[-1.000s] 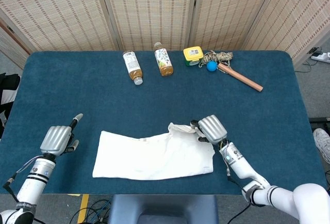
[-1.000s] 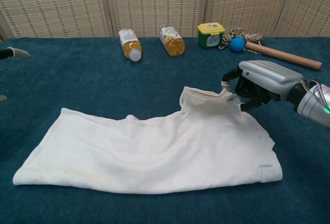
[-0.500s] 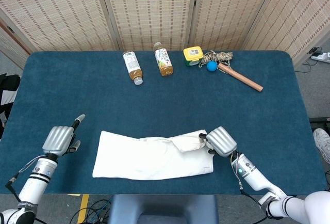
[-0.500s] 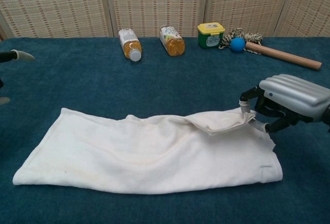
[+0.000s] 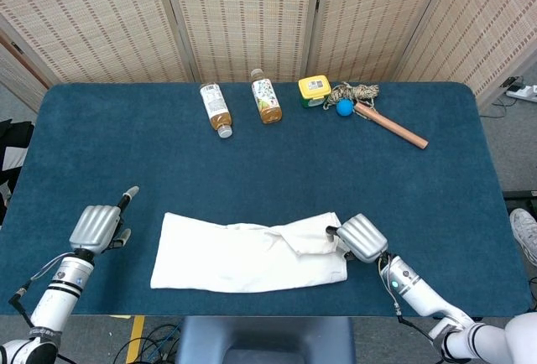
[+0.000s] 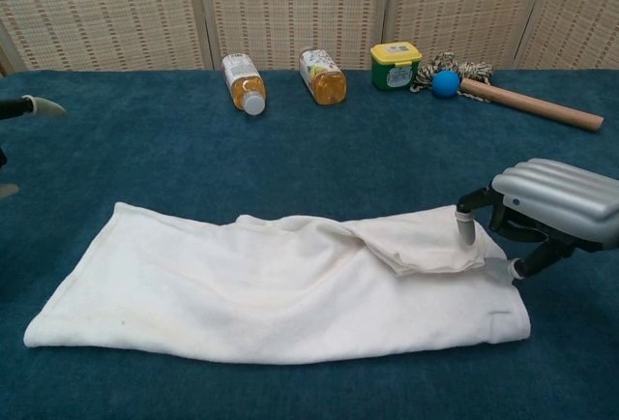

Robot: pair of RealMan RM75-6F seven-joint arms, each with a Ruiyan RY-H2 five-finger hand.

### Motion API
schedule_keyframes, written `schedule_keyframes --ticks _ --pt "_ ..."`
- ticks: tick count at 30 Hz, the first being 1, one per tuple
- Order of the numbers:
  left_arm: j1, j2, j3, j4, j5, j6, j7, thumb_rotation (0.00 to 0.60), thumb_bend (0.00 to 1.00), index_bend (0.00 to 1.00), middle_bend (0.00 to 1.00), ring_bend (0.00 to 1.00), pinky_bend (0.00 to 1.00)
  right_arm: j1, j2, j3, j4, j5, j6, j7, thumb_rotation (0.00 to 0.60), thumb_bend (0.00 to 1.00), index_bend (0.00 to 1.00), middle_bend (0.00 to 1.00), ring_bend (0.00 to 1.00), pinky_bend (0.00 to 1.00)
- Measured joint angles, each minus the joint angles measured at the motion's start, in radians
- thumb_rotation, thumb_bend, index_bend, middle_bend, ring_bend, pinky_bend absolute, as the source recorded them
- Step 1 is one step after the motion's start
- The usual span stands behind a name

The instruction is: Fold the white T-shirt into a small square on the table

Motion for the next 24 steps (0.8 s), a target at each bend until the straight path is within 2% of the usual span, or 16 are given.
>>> schedule_keyframes --ticks 2,4,10,14,19,24 --pt "0.0 0.0 0.002 0.002 0.003 -0.001 0.0 0.6 0.41 0.01 0.94 0.85 0.96 0.0 0.023 -0.001 -0.034 0.007 -0.018 -0.025 0.6 0.2 0.03 0.93 0.94 1.0" --pt "-0.001 0.0 0.003 0.005 0.009 0.0 0.0 0.6 0.41 0.01 0.94 0.85 0.96 -0.001 0.049 -0.001 -0.074 0.014 -0.031 -0.049 0.6 0.2 0.01 0.93 0.94 1.0" --pt "0.001 0.004 0.011 0.017 0.043 0.006 -0.003 0.6 0.41 0.02 0.94 0.85 0.96 -0.006 0.128 0.011 -0.197 0.02 -0.022 -0.084 0.6 0.2 0.0 0.93 0.94 1.0" --pt "0.002 0.006 0.022 0.035 0.101 0.016 -0.016 0.6 0.41 0.09 0.94 0.85 0.96 -0.015 0.194 0.046 -0.279 0.027 0.03 -0.095 0.6 0.2 0.0 0.93 0.94 1.0" --pt "0.001 -0.005 0.05 0.114 0.25 0.045 -0.054 0.6 0.39 0.18 0.94 0.85 0.96 -0.032 0.284 0.106 -0.384 0.055 0.093 -0.135 0.6 0.21 0.0 0.93 0.94 1.0" --pt "-0.011 -0.038 0.088 0.276 0.443 0.097 -0.115 0.6 0.28 0.24 0.94 0.85 0.96 -0.056 0.36 0.143 -0.461 0.075 0.14 -0.168 0.6 0.21 0.0 0.93 0.94 1.0"
